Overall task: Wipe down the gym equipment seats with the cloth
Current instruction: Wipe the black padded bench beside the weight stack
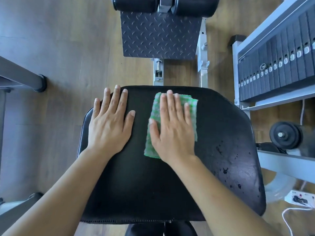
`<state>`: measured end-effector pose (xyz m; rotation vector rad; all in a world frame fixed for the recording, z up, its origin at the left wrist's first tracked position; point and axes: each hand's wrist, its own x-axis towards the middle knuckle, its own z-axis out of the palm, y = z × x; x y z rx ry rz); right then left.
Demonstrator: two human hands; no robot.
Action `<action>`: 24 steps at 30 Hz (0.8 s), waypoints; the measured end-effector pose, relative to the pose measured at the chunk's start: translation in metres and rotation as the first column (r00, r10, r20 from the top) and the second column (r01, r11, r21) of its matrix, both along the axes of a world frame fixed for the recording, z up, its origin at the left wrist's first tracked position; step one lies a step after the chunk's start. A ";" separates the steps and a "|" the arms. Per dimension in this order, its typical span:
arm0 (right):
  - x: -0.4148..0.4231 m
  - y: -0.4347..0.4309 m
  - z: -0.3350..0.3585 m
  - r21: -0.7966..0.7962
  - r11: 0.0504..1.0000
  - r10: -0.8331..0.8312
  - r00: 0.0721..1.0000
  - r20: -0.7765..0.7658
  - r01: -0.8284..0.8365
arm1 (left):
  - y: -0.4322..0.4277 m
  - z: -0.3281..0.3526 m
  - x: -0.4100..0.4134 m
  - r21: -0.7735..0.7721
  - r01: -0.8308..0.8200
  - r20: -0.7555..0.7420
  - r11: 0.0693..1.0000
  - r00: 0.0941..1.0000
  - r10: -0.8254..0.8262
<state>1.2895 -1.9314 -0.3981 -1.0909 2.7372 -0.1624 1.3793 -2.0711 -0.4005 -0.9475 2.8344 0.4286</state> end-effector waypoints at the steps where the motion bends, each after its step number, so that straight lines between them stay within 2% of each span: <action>1: -0.010 0.008 0.000 0.008 1.000 -0.028 1.000 -0.013 0.029 | 0.001 0.000 0.000 -0.003 -0.002 -0.002 1.000 1.000 0.002; 5: -0.054 0.041 0.000 0.072 0.978 -0.192 0.979 -0.065 0.197 | 0.003 0.000 -0.001 -0.015 -0.003 -0.005 1.000 1.000 0.003; 7: -0.065 0.039 -0.001 0.093 0.974 -0.203 0.977 -0.063 0.208 | 0.002 -0.001 -0.001 -0.022 -0.004 -0.004 1.000 1.000 0.004; 9: -0.067 0.022 -0.002 0.087 0.984 -0.155 0.988 -0.027 0.156 | 0.002 -0.002 -0.001 -0.027 0.000 0.002 1.000 1.000 0.000; 13: -0.049 0.005 -0.003 0.040 0.992 0.122 0.993 -0.005 -0.122 | 0.001 -0.003 -0.001 -0.026 0.010 0.002 1.000 1.000 -0.010; 15: -0.038 0.021 -0.002 0.020 0.983 0.183 0.983 -0.013 -0.183 | 0.001 -0.002 0.000 -0.025 0.016 0.006 1.000 1.000 -0.016; 18: -0.041 0.053 0.001 0.035 0.999 0.021 0.999 -0.029 -0.020 | 0.002 -0.001 -0.001 -0.027 0.010 0.012 1.000 1.000 -0.010; 21: -0.060 0.046 -0.001 0.067 0.985 -0.153 0.987 -0.057 0.157 | 0.003 -0.002 -0.002 -0.032 0.003 0.010 0.999 1.000 -0.003; 22: -0.064 0.036 -0.003 0.062 0.985 -0.160 0.986 -0.046 0.163 | 0.003 -0.002 -0.002 -0.032 0.005 0.007 0.999 1.000 -0.005; 24: -0.064 0.017 -0.004 0.046 0.996 -0.070 0.997 -0.008 0.071 | 0.003 -0.002 -0.001 -0.035 0.005 0.006 0.999 1.000 -0.005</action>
